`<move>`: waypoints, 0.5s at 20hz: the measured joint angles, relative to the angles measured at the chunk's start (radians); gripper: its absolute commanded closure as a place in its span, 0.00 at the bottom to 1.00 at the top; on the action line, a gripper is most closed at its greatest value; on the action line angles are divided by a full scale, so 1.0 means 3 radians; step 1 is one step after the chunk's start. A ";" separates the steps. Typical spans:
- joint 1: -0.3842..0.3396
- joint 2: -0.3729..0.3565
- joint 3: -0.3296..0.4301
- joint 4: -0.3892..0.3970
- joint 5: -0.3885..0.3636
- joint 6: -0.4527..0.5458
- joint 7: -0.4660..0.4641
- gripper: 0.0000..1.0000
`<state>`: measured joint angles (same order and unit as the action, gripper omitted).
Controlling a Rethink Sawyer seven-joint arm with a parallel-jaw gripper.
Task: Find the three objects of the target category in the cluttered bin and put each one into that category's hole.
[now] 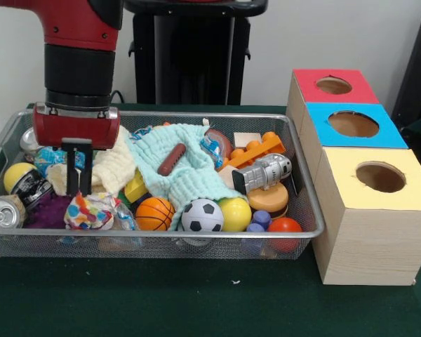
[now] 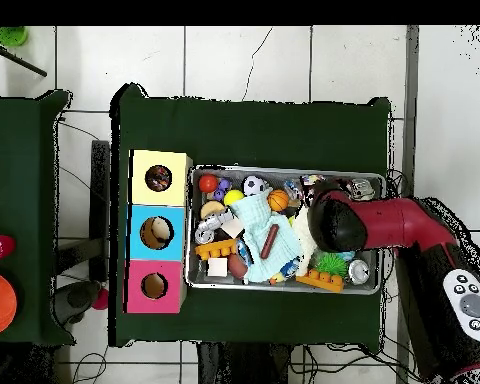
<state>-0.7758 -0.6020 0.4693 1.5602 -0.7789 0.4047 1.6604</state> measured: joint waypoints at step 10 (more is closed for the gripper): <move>-0.0161 -0.0004 0.0175 0.0150 0.0217 0.0293 0.0000 1.00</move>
<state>-0.8240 -0.6032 0.5220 1.6051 -0.7137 0.4926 1.6604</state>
